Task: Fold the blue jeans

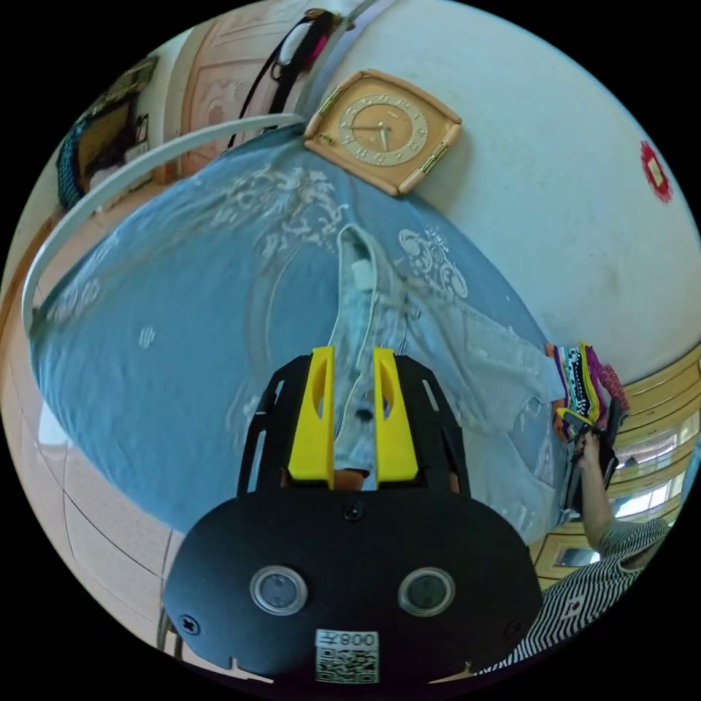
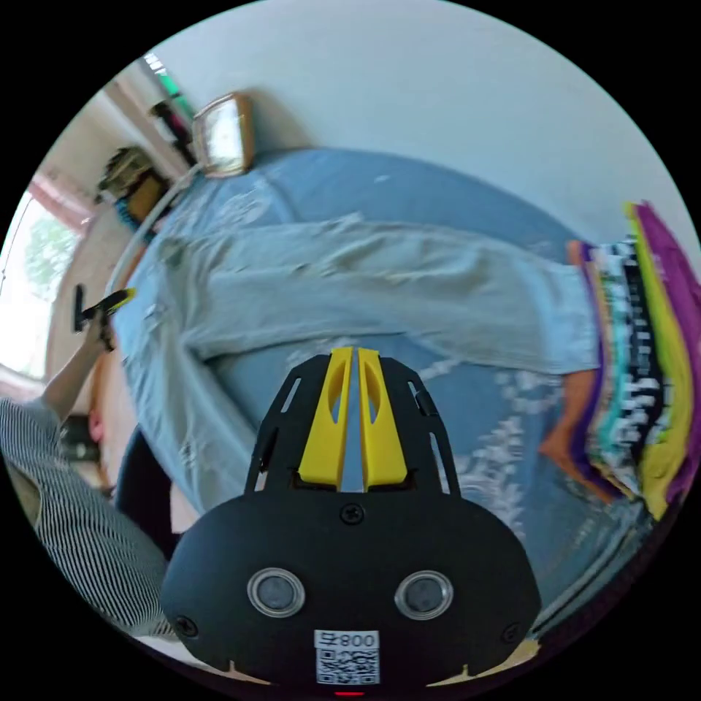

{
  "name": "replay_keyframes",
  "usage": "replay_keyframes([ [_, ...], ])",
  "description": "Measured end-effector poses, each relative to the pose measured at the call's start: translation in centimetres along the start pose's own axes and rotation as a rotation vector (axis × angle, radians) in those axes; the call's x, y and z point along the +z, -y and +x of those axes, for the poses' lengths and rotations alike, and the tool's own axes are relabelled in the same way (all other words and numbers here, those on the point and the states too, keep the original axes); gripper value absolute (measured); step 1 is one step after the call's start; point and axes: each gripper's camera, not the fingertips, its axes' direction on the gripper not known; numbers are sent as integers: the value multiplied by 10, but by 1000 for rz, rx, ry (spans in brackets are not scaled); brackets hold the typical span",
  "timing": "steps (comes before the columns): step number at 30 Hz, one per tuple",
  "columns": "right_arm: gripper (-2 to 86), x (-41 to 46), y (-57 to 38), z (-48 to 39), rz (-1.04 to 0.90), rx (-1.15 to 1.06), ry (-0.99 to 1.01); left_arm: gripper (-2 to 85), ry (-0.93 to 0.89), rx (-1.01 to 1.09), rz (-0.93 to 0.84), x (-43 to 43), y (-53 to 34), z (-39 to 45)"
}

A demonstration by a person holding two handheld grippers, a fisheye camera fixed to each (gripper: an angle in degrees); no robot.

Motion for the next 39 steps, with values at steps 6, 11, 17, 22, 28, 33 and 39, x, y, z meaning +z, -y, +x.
replay_keyframes([
  [6,14,37,3,-132,-103,-214,176,107,-68,-181,-26,-18,-113,-52],
  [11,46,27,71,-211,-23,-330,182,121,-141,-334,-56,-20,-202,-78],
  [17,75,33,205,-301,46,-441,186,128,-320,-439,-44,10,-264,-93],
  [22,89,59,298,-388,37,-546,146,123,-383,-413,-15,27,-279,-92],
  [28,92,114,358,-474,-54,-681,22,102,-419,-438,1,35,-308,-97],
  [33,81,152,369,-506,-111,-712,-35,53,-333,-406,-27,31,-319,-85],
  [39,44,154,355,-516,-114,-695,-77,25,-448,-383,38,12,-322,-71],
])
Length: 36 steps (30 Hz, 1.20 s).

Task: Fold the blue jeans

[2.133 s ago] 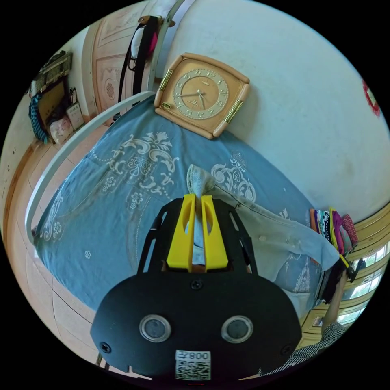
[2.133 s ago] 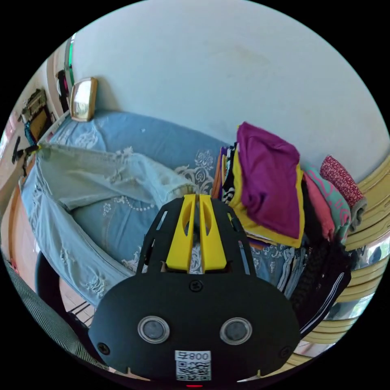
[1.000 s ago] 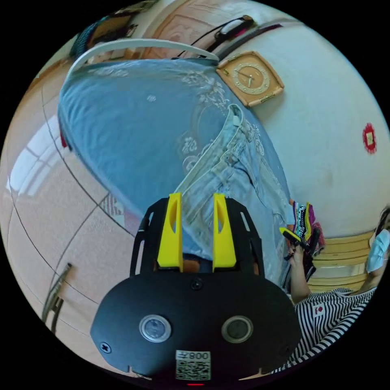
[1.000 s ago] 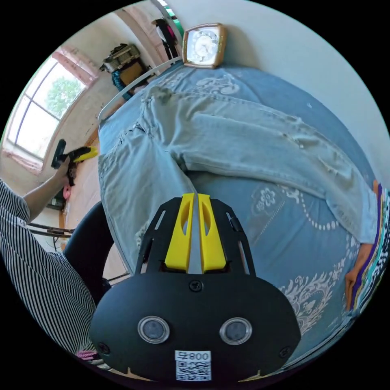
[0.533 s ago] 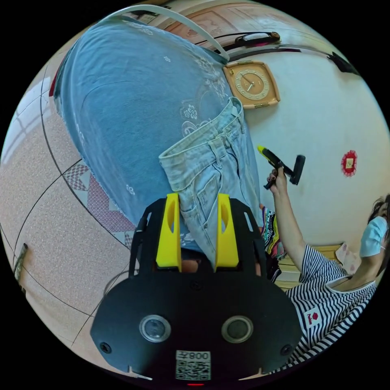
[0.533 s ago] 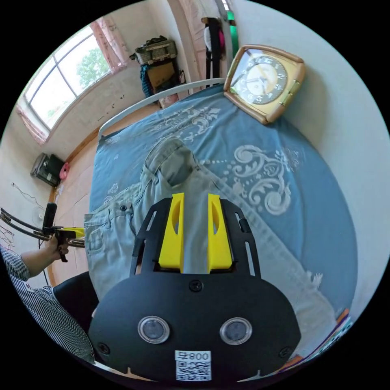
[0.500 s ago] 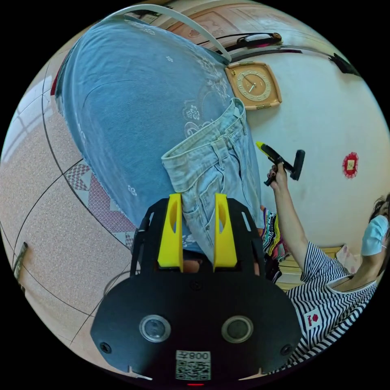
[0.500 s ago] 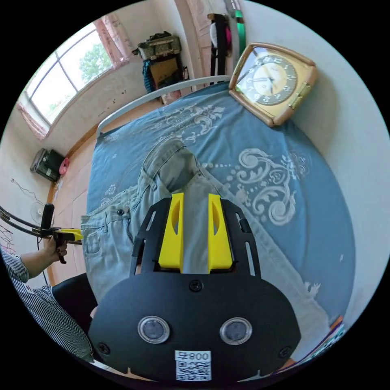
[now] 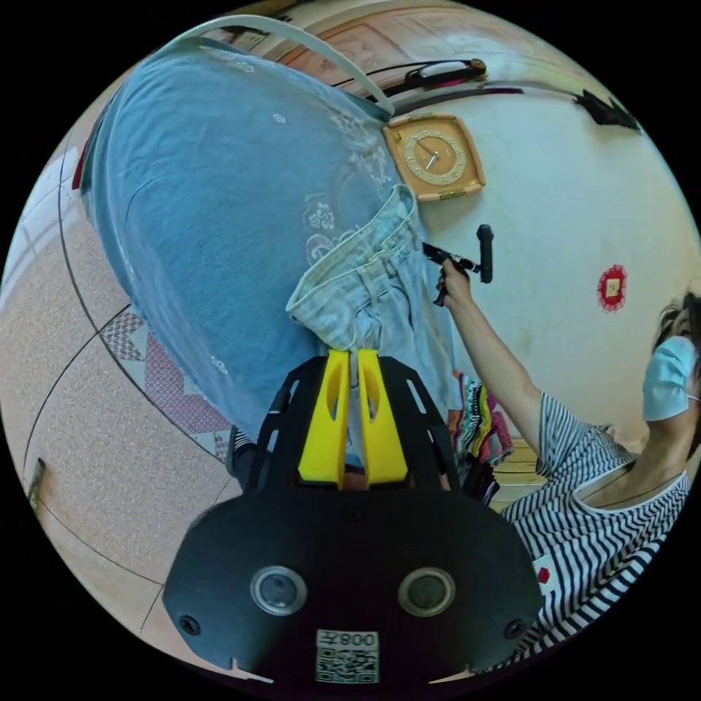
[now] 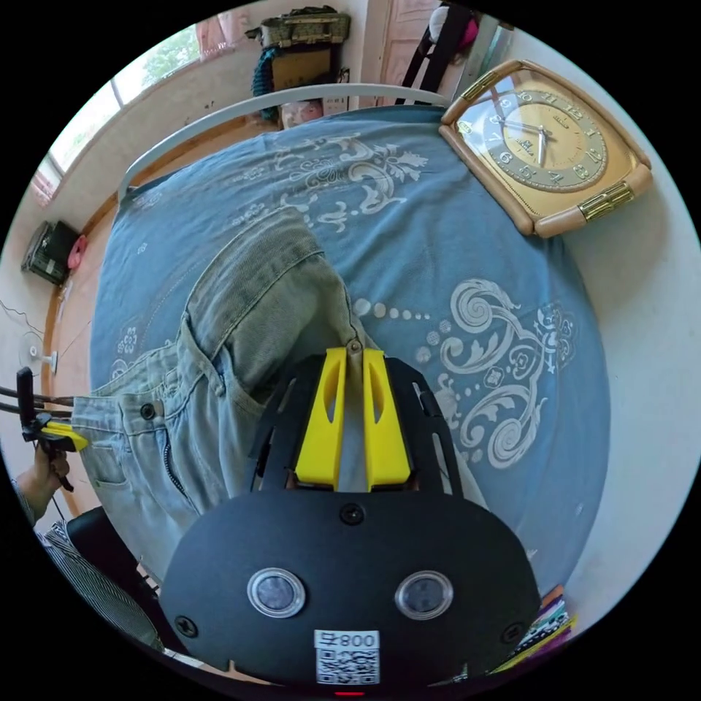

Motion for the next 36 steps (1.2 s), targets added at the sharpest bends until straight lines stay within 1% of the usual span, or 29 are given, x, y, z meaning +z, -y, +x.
replay_keyframes([
  [2,39,-21,-8,3,65,52,4,23,-54,6,39,-13,-3,9],
  [4,37,-47,-15,9,146,95,15,22,-56,60,70,-27,-4,25],
  [6,35,-72,-22,11,210,115,-3,21,-60,133,141,-52,-2,50],
  [8,35,-101,-33,12,314,149,-11,22,-70,178,199,-72,1,67],
  [9,35,-107,-35,12,344,155,-1,22,-79,208,230,-83,3,78],
  [10,37,-116,-39,12,401,174,57,23,-65,216,242,-88,5,82],
  [11,39,-115,-39,12,416,184,97,25,-12,241,267,-96,8,92],
  [12,41,-111,-37,11,407,186,103,27,45,248,272,-100,13,96],
  [14,50,-71,-33,3,275,192,69,31,73,208,256,-97,21,92],
  [16,49,-36,-45,2,181,242,65,37,151,133,240,-90,25,85],
  [18,47,-13,-75,5,163,314,92,44,186,49,214,-84,25,87],
  [20,47,2,-135,14,191,368,112,49,201,67,236,-89,22,105],
  [21,48,3,-155,17,207,382,113,53,244,80,247,-93,21,120],
  [23,48,6,-248,32,251,458,94,59,278,127,269,-101,22,147],
  [24,48,8,-275,37,254,493,81,64,281,175,266,-104,25,168],
  [25,48,12,-330,47,254,569,51,65,282,200,260,-103,27,179],
  [26,49,16,-389,60,226,669,17,69,273,255,232,-97,33,201],
  [27,49,19,-420,66,212,729,0,73,242,319,178,-86,42,226],
  [28,49,23,-481,78,183,845,-28,74,222,352,144,-78,46,239],
  [29,48,26,-539,88,152,963,-61,78,185,414,71,-58,56,265],
  [30,49,27,-568,91,143,1022,-80,82,140,484,-1,-35,66,293],
  [31,51,28,-620,97,133,1128,-108,84,112,522,-38,-22,71,308],
  [32,58,29,-663,101,134,1213,-127,88,64,584,-113,5,81,337],
  [33,61,30,-683,102,133,1254,-139,92,22,643,-180,32,89,368],
  [35,68,38,-746,108,128,1370,-180,95,-13,730,-251,68,100,415],
  [36,70,41,-757,109,125,1383,-192,98,-16,807,-290,91,104,448],
])
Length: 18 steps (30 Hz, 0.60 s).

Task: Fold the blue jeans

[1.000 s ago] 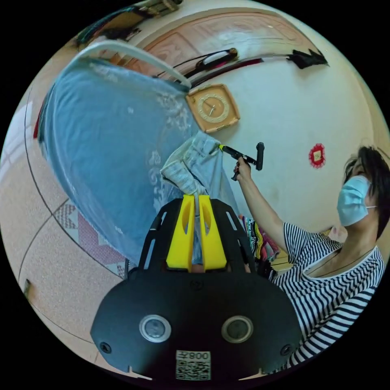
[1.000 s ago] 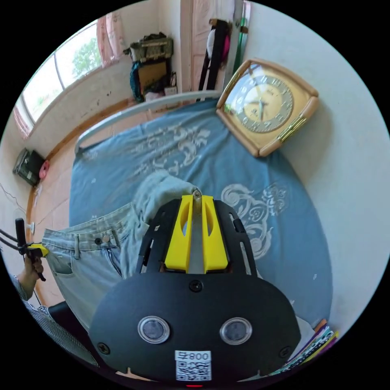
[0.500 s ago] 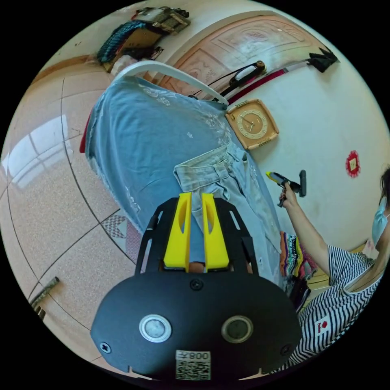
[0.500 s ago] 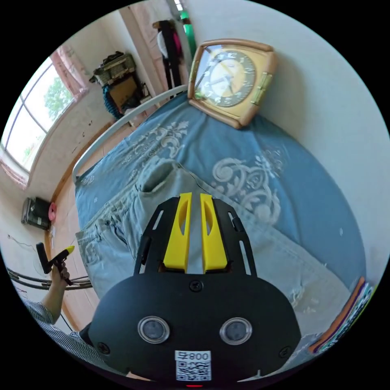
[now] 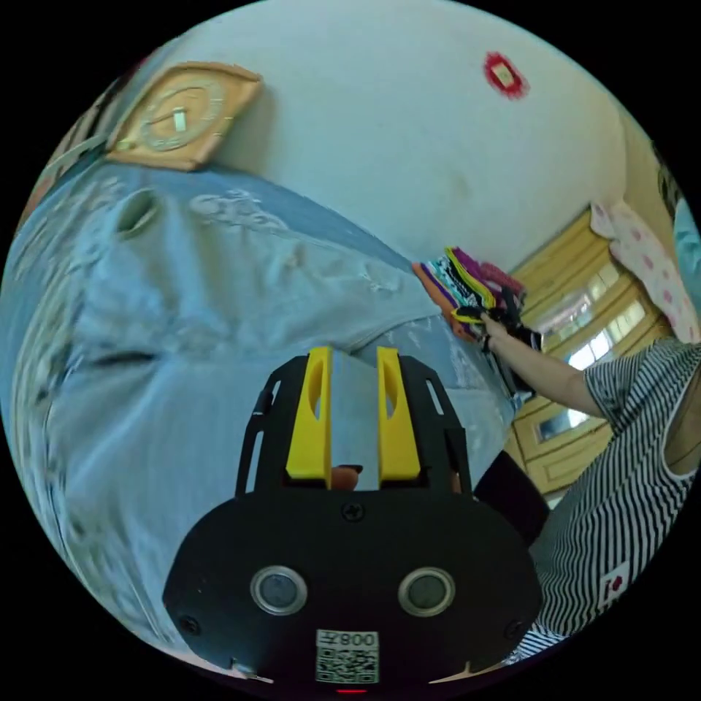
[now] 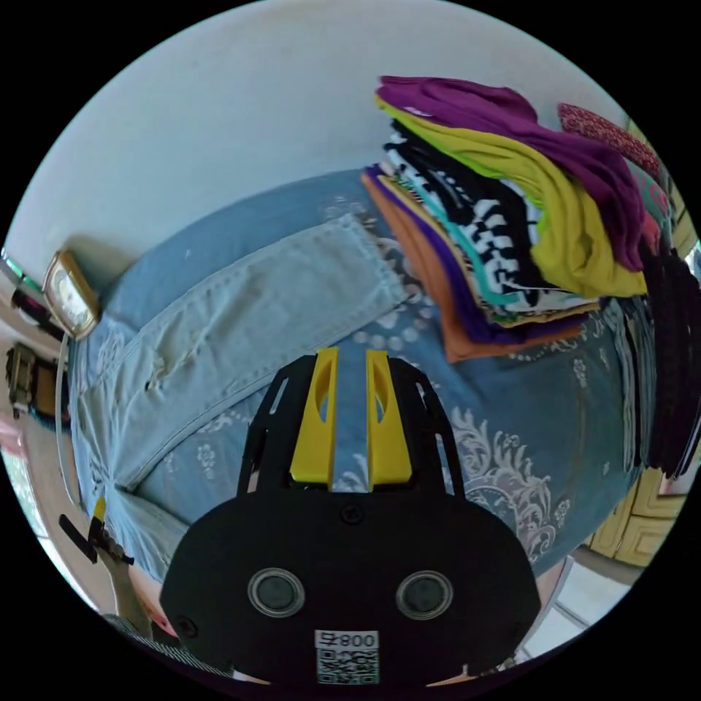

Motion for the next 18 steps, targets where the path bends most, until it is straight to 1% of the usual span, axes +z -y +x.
replay_keyframes([
  [3,74,24,-1,40,9,28,-39,102,64,161,-113,37,70,44],
  [4,75,35,1,51,12,23,-55,103,86,191,-141,43,82,52],
  [6,78,53,6,65,11,10,-81,102,184,269,-230,63,120,80],
  [7,80,66,9,73,4,0,-92,101,206,285,-252,67,128,86],
  [9,82,86,14,83,-11,-32,-109,94,272,308,-355,79,155,104],
  [11,83,110,15,94,-27,-76,-155,83,346,341,-351,75,172,121],
  [14,81,142,9,111,-86,-132,-167,61,387,340,-361,66,203,142],
  [18,67,158,-8,134,-72,-176,-123,33,345,259,-368,49,247,160],
])
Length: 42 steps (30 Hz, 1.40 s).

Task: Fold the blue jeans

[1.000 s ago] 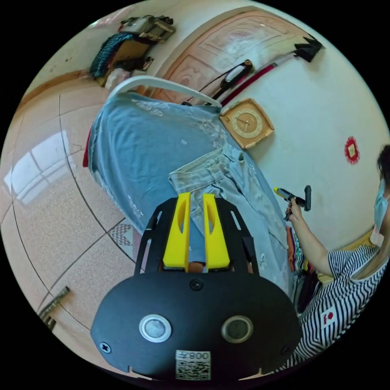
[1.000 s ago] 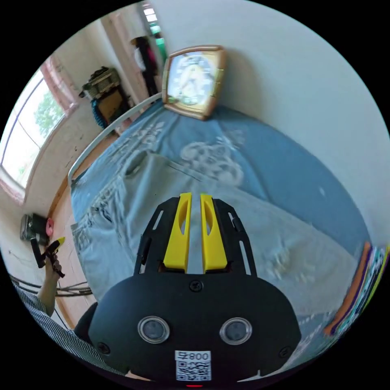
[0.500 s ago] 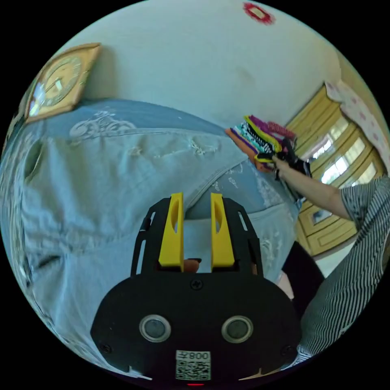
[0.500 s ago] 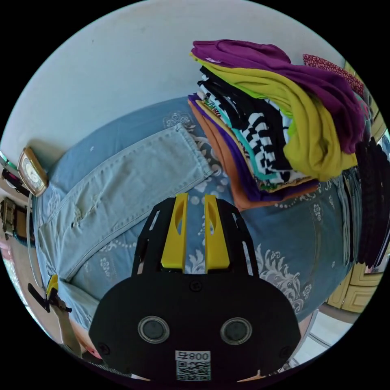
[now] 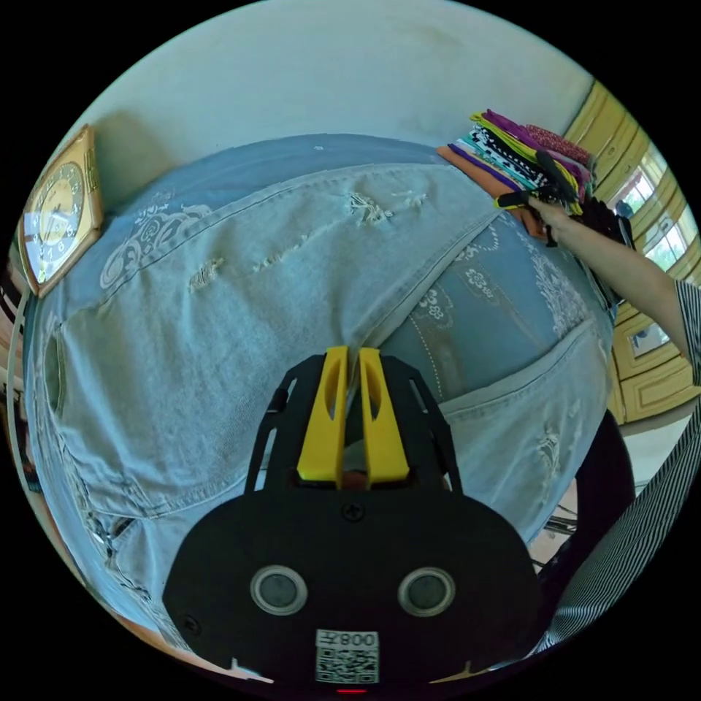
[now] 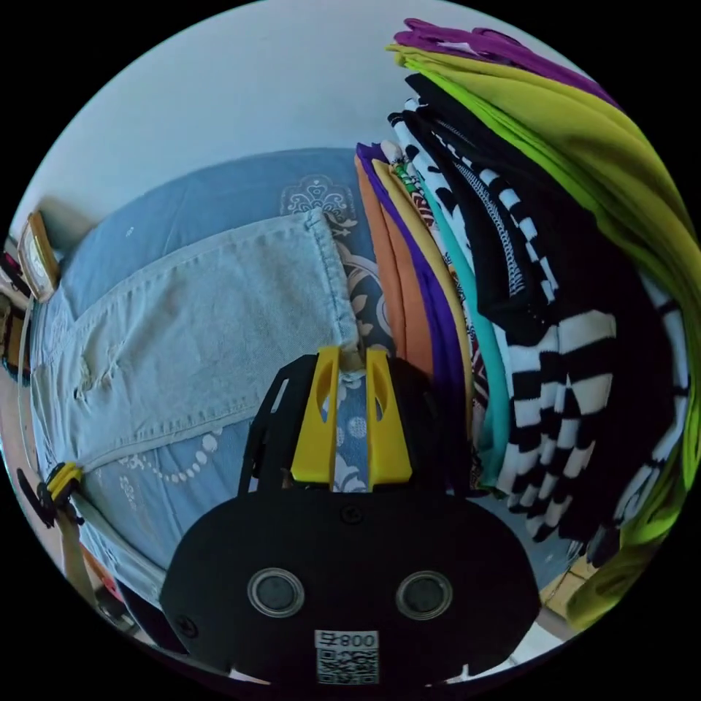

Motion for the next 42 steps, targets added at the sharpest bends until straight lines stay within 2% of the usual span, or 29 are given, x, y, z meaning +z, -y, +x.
replay_keyframes([
  [3,58,7,-12,11,-50,-57,10,26,-44,-17,30,-35,19,1],
  [8,51,-25,-54,28,21,-177,-16,22,-73,-4,99,-98,41,6],
  [12,54,-9,-83,49,-31,-202,-53,24,-131,-11,19,-106,58,5],
  [15,58,31,-95,62,-118,-182,-45,27,-81,-10,-68,-105,74,8],
  [21,53,54,-117,68,-154,-239,-116,23,-64,0,-80,-143,98,10],
  [26,47,40,-151,96,-132,-249,-60,23,-105,-45,-11,-179,106,4],
  [29,49,32,-172,114,-106,-265,-81,29,-118,-22,-53,-184,109,4],
  [33,54,52,-182,137,-188,-231,-52,49,-104,-44,-115,-180,113,2],
  [38,26,32,-218,161,-124,-229,-238,65,-129,-65,5,-222,102,1],
  [42,39,1,-269,196,-80,-223,-50,74,-190,-52,2,-237,76,6],
])
